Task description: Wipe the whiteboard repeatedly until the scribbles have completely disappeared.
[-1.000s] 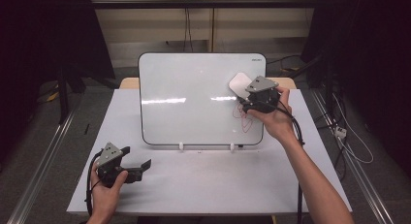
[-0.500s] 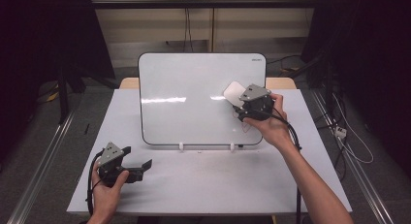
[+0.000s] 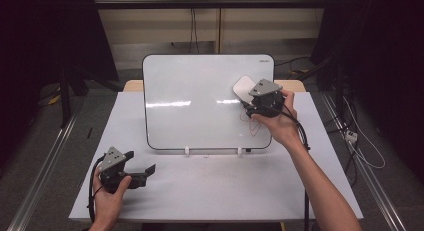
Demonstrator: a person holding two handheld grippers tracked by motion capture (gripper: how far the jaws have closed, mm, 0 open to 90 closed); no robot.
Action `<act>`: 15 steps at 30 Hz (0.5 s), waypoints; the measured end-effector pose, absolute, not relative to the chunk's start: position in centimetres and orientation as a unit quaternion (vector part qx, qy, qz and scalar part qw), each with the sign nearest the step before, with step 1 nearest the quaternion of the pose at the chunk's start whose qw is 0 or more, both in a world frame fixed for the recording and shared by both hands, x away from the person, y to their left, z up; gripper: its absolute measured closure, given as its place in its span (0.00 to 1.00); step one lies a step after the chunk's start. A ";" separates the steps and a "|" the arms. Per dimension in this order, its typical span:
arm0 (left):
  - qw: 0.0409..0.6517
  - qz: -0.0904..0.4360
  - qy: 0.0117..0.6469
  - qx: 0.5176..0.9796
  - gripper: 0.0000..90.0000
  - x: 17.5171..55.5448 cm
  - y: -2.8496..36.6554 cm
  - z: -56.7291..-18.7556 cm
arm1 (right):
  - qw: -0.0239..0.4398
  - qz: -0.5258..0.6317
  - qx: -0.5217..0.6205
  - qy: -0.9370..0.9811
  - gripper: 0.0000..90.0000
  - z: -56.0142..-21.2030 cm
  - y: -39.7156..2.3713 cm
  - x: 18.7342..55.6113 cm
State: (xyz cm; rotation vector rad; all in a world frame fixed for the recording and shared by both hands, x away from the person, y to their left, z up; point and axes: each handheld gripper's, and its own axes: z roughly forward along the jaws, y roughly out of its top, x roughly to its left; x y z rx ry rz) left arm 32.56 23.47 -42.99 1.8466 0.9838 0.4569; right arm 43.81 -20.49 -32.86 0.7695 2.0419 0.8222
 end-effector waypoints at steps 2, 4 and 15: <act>0.479 0.189 0.403 0.757 0.07 32.5 23.5 -43.0 | 0.398 0.329 0.309 0.799 0.34 -32.5 -20.8 44.0; 0.479 0.189 0.403 0.757 0.07 32.5 23.5 -43.0 | 0.398 0.332 0.315 0.795 0.34 -32.2 -21.0 44.3; 0.479 0.186 0.404 0.757 0.07 32.6 23.5 -43.0 | 0.409 0.326 0.321 0.790 0.33 -30.5 -21.1 45.6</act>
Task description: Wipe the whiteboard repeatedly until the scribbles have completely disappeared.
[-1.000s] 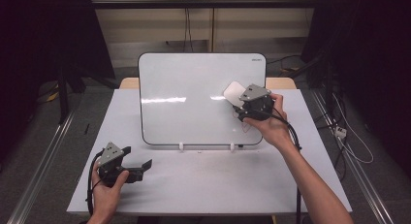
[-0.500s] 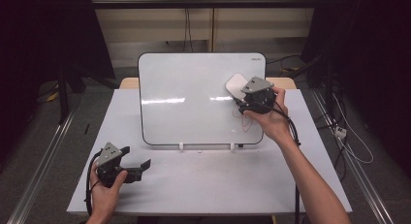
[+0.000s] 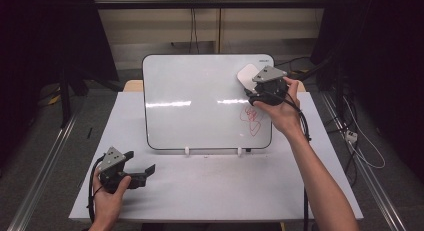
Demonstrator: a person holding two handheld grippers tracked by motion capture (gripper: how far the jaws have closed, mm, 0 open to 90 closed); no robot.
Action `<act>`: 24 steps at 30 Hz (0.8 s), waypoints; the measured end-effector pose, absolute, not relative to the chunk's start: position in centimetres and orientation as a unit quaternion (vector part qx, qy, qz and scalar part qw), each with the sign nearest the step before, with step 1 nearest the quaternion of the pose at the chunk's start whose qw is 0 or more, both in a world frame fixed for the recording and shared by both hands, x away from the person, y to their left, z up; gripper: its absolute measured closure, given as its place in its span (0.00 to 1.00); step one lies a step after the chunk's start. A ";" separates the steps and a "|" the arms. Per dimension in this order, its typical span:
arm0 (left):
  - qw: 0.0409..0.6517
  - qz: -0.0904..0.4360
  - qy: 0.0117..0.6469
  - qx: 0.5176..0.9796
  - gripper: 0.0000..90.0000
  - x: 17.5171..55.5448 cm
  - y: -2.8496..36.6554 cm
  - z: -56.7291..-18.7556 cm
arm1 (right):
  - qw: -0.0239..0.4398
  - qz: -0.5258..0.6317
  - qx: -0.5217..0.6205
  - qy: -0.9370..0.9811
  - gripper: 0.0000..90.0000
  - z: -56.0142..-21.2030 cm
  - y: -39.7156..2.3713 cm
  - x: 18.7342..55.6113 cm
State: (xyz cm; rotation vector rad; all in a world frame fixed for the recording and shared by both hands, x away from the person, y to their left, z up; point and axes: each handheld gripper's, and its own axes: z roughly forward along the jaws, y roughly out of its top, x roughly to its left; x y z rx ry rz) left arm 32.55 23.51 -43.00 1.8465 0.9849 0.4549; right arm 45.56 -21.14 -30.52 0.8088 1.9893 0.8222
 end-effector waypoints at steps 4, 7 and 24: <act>0.480 0.188 0.402 0.757 0.07 32.5 23.6 -42.9 | 0.416 0.332 0.322 0.783 0.32 -30.0 -21.3 45.9; 0.479 0.187 0.403 0.757 0.07 32.5 23.6 -43.0 | 0.415 0.331 0.323 0.784 0.32 -29.7 -21.3 46.2; 0.477 0.186 0.399 0.761 0.07 32.6 23.3 -43.0 | 0.411 0.330 0.307 0.793 0.34 -31.6 -20.2 45.0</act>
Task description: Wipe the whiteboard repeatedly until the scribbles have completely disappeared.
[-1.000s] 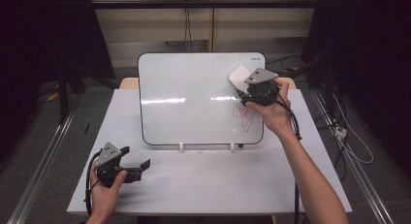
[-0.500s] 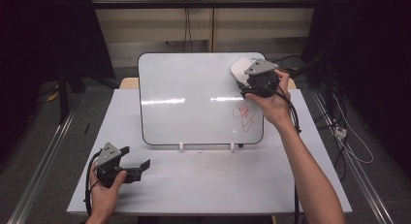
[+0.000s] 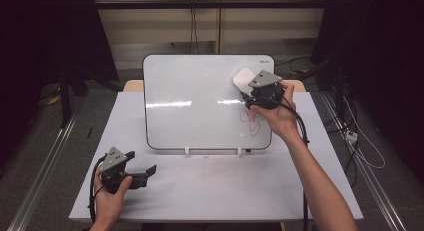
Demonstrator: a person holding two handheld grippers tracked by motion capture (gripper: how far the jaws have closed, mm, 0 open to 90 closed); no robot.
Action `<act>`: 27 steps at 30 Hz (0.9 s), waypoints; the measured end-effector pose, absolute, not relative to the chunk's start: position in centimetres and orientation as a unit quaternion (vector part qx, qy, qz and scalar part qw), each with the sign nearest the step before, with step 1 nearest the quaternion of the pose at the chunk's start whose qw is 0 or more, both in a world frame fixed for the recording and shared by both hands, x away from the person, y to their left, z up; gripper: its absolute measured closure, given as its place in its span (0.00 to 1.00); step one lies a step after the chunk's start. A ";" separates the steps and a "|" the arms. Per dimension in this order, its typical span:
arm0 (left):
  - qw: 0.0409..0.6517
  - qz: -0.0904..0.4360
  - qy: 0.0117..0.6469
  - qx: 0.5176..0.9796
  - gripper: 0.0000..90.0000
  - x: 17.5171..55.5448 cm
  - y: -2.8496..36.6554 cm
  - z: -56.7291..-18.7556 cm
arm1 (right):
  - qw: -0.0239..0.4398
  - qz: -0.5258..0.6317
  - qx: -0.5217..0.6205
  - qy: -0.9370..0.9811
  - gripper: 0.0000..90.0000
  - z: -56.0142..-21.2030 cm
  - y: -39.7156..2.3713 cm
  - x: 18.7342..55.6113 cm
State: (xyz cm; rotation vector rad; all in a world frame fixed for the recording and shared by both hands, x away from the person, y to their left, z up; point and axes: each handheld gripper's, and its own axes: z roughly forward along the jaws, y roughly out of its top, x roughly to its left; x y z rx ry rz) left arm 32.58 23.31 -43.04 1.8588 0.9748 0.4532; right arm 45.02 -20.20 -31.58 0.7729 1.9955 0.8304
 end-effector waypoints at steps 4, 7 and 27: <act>0.479 0.186 0.399 0.760 0.07 32.5 23.3 -43.0 | 0.405 0.335 0.307 0.793 0.34 -32.2 -20.0 44.7; 0.478 0.187 0.400 0.760 0.07 32.5 23.3 -43.0 | 0.396 0.339 0.305 0.797 0.33 -32.9 -19.7 44.2; 0.474 0.183 0.394 0.766 0.07 32.6 22.8 -43.1 | 0.382 0.341 0.285 0.810 0.33 -36.0 -18.1 41.9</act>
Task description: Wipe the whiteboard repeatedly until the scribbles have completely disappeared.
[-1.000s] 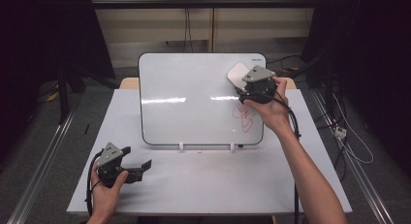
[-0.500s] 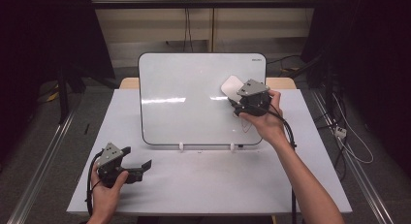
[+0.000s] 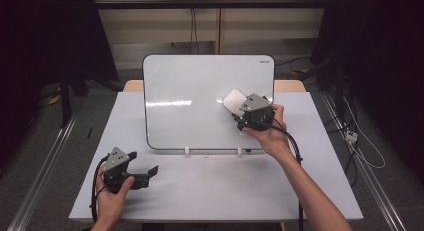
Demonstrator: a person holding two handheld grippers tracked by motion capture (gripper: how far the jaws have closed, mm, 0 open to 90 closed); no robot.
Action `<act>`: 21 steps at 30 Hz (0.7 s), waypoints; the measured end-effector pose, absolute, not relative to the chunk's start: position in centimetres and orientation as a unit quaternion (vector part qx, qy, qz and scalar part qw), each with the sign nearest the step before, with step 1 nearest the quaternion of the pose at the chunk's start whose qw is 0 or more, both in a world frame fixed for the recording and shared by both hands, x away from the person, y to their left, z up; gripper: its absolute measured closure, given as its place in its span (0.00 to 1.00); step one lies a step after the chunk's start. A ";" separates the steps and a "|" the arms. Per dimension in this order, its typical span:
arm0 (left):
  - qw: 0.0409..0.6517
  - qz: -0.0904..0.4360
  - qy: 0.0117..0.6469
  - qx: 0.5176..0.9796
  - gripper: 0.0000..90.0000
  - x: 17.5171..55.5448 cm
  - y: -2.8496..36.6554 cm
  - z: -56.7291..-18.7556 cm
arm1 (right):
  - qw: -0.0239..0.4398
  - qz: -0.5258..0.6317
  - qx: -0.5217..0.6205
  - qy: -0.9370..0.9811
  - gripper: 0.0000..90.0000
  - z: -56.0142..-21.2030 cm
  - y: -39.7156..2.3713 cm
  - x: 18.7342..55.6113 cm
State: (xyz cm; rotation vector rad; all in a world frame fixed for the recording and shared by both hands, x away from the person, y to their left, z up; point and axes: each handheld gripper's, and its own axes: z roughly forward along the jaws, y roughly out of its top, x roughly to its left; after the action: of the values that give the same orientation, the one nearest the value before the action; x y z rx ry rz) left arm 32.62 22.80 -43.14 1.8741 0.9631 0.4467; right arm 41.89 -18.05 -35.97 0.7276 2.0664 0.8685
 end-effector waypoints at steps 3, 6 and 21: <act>0.473 0.181 0.394 0.767 0.07 32.7 22.9 -43.2 | 0.378 0.339 0.282 0.814 0.33 -35.8 -18.1 42.1; 0.473 0.181 0.394 0.767 0.07 32.7 23.0 -43.2 | 0.375 0.340 0.282 0.815 0.33 -35.7 -18.2 42.3; 0.476 0.182 0.395 0.765 0.07 32.6 23.1 -43.1 | 0.394 0.346 0.319 0.790 0.33 -33.2 -20.3 44.1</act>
State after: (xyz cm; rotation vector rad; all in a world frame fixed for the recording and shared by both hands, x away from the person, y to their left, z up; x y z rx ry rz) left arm 32.65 23.14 -43.13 1.8694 0.9655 0.4437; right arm 44.06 -20.35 -33.17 0.8080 2.0027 0.8780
